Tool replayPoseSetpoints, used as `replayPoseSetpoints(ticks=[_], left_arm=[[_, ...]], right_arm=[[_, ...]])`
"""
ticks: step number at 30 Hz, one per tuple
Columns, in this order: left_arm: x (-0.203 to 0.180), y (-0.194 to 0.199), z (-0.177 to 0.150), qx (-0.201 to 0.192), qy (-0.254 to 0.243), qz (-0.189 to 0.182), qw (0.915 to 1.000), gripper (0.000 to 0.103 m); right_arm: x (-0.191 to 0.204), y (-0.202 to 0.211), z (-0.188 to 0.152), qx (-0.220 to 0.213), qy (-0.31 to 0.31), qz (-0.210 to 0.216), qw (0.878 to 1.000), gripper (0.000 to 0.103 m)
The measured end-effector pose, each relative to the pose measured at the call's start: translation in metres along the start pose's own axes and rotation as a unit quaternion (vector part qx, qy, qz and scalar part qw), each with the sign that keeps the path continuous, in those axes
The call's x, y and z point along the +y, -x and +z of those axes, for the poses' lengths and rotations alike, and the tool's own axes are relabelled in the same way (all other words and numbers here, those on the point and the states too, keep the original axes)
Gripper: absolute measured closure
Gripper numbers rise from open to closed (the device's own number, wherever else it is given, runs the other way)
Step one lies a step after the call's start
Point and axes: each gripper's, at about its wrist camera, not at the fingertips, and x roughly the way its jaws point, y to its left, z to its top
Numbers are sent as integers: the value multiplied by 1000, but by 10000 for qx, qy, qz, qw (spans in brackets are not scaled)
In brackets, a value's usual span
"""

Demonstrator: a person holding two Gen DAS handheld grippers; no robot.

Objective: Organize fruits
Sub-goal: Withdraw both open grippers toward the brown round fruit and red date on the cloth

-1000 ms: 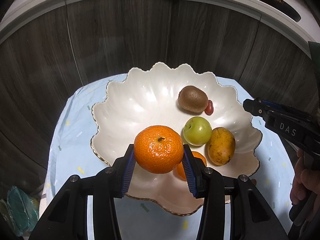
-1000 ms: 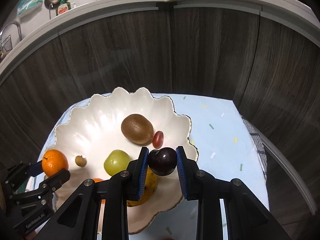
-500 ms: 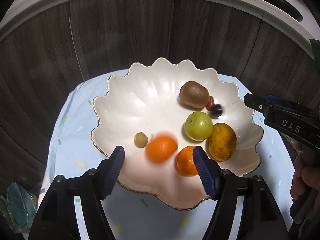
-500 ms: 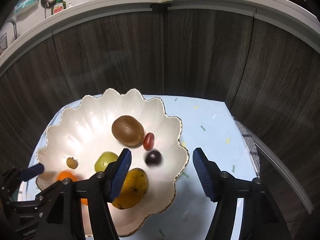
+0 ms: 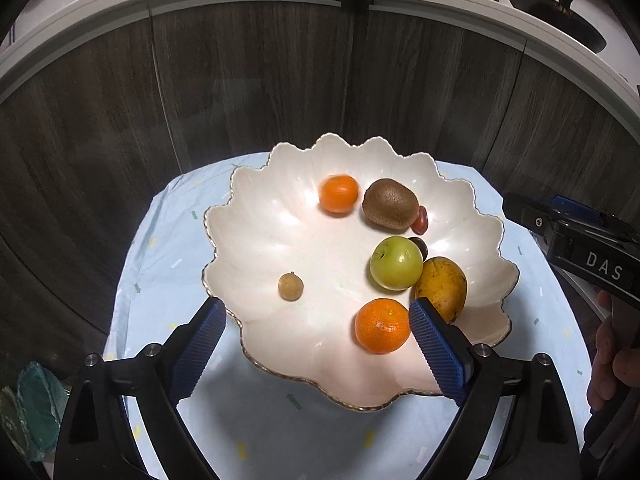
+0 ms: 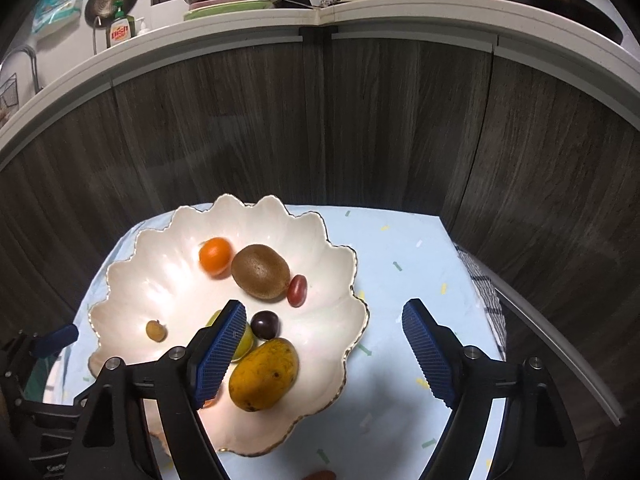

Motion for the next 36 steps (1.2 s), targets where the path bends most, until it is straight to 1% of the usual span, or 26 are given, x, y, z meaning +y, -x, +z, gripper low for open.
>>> replayPoseSetpoints(ticks=[21,36], left_arm=[[-15,45,-1,-370,-170,1,9992,8],[-34,68,-12,-508,-337,-65,9981,8]], right_arm=[[-8,51,-7,-283,-127,-4,9995,22],[-20,81,-25,-354,-219,-13,9991,22]])
